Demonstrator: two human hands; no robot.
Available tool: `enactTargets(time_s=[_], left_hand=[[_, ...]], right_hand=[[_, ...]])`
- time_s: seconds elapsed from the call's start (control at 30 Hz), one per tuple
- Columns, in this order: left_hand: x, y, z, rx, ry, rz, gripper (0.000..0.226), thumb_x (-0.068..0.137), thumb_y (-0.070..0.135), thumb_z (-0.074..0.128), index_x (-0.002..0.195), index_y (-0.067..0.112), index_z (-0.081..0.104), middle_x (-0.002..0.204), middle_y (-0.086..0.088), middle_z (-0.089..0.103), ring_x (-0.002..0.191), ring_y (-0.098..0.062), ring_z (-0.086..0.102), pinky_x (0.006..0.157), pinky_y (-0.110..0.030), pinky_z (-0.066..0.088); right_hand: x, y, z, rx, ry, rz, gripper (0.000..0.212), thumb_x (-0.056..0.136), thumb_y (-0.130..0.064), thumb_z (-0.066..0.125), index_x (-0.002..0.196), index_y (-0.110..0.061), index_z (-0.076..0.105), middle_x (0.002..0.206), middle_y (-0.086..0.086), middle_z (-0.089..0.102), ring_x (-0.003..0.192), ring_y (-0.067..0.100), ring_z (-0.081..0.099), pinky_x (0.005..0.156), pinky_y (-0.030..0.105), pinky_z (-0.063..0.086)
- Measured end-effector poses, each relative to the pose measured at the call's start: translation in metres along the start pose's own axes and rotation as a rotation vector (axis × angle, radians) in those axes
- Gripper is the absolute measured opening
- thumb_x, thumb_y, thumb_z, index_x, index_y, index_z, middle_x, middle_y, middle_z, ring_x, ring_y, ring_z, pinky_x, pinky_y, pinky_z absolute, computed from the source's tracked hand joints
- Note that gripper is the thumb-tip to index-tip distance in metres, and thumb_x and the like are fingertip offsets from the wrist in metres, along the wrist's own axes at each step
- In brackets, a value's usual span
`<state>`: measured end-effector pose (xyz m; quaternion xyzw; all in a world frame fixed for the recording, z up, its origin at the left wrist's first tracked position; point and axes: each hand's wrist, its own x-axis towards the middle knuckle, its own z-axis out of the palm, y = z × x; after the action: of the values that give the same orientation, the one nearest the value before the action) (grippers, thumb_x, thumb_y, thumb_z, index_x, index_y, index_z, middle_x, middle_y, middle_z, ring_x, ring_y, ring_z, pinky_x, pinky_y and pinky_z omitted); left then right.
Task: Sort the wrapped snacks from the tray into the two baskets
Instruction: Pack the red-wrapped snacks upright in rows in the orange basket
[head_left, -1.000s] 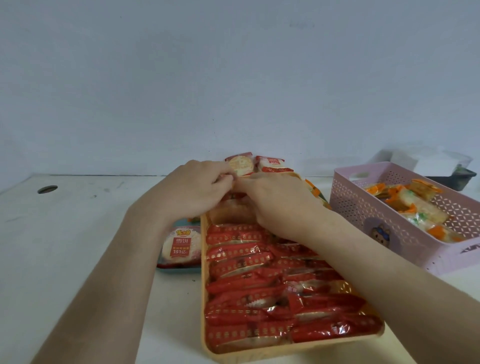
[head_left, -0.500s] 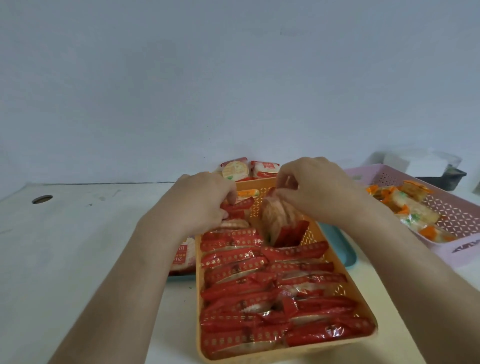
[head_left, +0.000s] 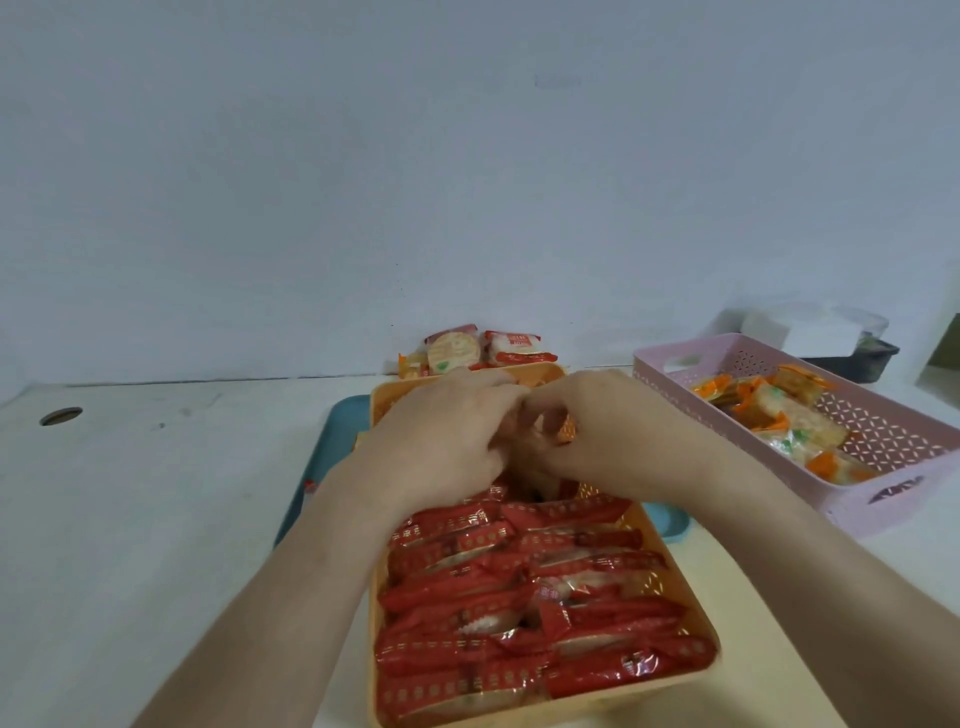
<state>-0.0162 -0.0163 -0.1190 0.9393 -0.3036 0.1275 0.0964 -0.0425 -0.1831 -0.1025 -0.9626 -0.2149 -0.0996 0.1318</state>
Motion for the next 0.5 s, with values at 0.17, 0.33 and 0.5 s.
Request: enactTargets(time_s=[0.17, 0.33, 0.5], left_hand=[[0.003, -0.004, -0.002, -0.016, 0.06, -0.013, 0.028, 0.08, 0.03, 0.068, 0.107, 0.037, 0.068, 0.104, 0.018, 0.061, 0.101, -0.007, 0.052, 0.08, -0.03, 0.046], [0.0, -0.002, -0.006, -0.161, 0.196, 0.005, 0.019, 0.086, 0.024, 0.067, 0.101, 0.035, 0.061, 0.098, 0.015, 0.055, 0.092, -0.004, 0.051, 0.078, -0.022, 0.04], [-0.001, -0.008, -0.018, -0.321, 0.396, -0.039, 0.019, 0.092, 0.016, 0.057, 0.107, 0.028, 0.053, 0.103, 0.014, 0.048, 0.093, 0.006, 0.049, 0.081, -0.008, 0.039]], right_hand=[[0.002, 0.017, -0.02, 0.404, 0.028, 0.124, 0.015, 0.09, -0.026, 0.062, 0.093, -0.025, 0.076, 0.078, -0.009, 0.071, 0.074, -0.001, 0.064, 0.071, 0.016, 0.051], [0.0, 0.02, -0.03, 0.105, -0.101, 0.111, 0.017, 0.086, -0.026, 0.063, 0.098, -0.029, 0.074, 0.075, -0.014, 0.057, 0.066, -0.001, 0.052, 0.055, 0.012, 0.036], [0.002, 0.022, -0.022, -0.087, -0.1, 0.115, 0.022, 0.084, -0.045, 0.062, 0.093, -0.028, 0.072, 0.077, -0.014, 0.047, 0.083, 0.013, 0.047, 0.065, 0.025, 0.035]])
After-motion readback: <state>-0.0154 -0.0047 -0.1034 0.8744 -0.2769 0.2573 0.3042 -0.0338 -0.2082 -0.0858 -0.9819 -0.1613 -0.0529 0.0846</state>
